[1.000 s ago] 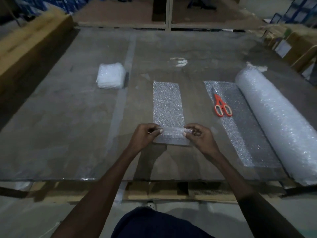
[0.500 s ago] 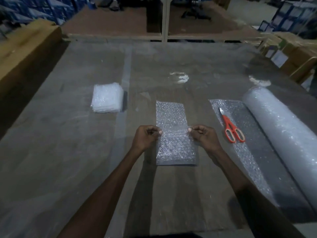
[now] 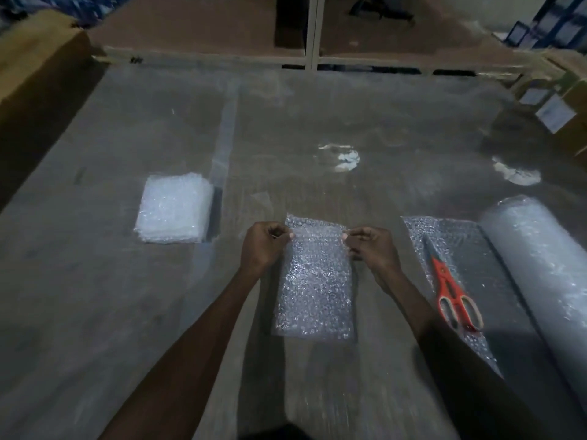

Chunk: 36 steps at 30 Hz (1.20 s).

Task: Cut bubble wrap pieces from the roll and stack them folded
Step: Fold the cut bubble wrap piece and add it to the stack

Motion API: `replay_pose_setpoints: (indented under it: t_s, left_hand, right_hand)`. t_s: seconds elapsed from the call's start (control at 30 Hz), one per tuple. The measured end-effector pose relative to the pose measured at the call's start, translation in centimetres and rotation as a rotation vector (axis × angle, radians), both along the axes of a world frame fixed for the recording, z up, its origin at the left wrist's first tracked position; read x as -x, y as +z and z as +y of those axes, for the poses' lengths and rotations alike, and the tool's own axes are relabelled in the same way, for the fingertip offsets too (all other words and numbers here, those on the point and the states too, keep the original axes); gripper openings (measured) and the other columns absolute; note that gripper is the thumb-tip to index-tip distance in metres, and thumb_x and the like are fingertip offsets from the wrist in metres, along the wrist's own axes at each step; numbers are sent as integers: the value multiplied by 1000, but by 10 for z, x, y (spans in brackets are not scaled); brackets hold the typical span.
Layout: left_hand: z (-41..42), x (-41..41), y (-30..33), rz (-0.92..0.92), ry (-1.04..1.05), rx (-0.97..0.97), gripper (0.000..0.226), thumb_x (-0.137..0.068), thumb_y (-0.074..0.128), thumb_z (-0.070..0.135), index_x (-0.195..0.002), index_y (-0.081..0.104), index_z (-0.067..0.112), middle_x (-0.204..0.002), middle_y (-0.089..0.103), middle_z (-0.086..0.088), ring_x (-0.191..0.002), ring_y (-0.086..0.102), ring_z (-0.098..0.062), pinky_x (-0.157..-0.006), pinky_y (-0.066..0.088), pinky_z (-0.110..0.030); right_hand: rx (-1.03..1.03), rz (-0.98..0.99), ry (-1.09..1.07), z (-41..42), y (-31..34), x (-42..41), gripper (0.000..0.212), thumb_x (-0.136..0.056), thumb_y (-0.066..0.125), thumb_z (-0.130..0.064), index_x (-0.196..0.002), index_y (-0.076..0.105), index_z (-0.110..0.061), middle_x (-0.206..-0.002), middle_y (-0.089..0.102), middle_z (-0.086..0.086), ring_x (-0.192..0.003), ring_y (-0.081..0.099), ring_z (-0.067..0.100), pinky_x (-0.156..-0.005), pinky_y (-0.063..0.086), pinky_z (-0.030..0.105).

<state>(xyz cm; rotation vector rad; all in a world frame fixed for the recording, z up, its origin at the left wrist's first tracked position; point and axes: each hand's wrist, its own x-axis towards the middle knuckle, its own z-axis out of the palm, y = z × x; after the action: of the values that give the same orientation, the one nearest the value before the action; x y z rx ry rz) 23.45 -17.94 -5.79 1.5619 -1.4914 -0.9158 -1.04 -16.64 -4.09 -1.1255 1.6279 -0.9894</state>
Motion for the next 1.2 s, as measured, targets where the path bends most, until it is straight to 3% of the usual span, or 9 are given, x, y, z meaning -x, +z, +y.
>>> replay_pose_setpoints:
  t_s: [0.1,0.17,0.3,0.37,0.53,0.7,0.9,1.03,1.2]
  left_hand:
    - [-22,0,-7,-72,18,4,4,-83,81,27,-81,78,25,-77,75,11,-68,67,-3,-64,51,-25]
    - [-33,2,-10,-109,14,5,3,-83,80,28,-82,78,26,-78,74,12,-70,67,-2,-64,51,-25]
    - [-43,5,-15,-206,0,16,4,-85,78,30,-88,79,27,-86,76,11,-76,69,-4,-69,56,-29]
    - [-42,6,-15,-265,25,33,7,-86,77,33,-90,77,27,-88,76,9,-76,68,-6,-67,54,-28]
    - [-11,8,-14,-356,46,206,26,-93,68,27,-118,70,19,-115,67,0,-95,65,-18,-76,51,-30]
    - [48,10,-22,-411,-125,322,23,-95,60,18,-115,71,16,-118,68,-1,-105,63,-21,-88,52,-33]
    - [87,7,-34,-598,-242,386,35,-102,42,27,-126,63,13,-138,60,-5,-134,46,-24,-113,26,-43]
    - [95,3,-37,-708,-307,284,50,-106,28,39,-144,50,15,-155,43,-2,-147,31,-23,-118,18,-53]
    - [96,-9,-39,-837,-398,205,59,-105,19,47,-156,30,20,-165,24,3,-153,13,-22,-120,8,-58]
  right_hand:
    - [-18,173,4,-23,-15,5,26,-72,84,-54,-85,79,-32,-78,77,-9,-72,71,13,-68,58,32]
    - [-17,244,8,-35,-26,9,32,-62,77,-69,-86,77,-48,-78,76,-17,-78,73,11,-75,59,35]
    - [-3,318,4,-46,-27,4,11,-69,79,-53,-77,72,-57,-72,72,-24,-76,73,7,-81,61,39]
    - [-12,358,-15,-45,-23,1,7,-72,79,-47,-76,73,-49,-72,72,-24,-76,71,6,-81,60,38]
    - [121,592,-44,-18,-10,-10,21,-87,74,-43,-104,71,-32,-99,73,-15,-89,70,15,-81,57,36]
    - [257,719,161,42,-5,-43,30,-95,68,-28,-124,69,-24,-121,71,-2,-103,69,21,-87,57,38]
    - [317,866,297,88,-33,-71,36,-98,58,-22,-131,65,-10,-133,67,8,-117,66,28,-94,55,41]
    - [391,973,361,99,-52,-74,50,-103,41,-29,-140,56,1,-147,54,21,-136,53,35,-112,36,44]
    - [345,1083,466,108,-58,-65,62,-106,28,-38,-151,42,1,-159,38,21,-148,37,34,-120,32,50]
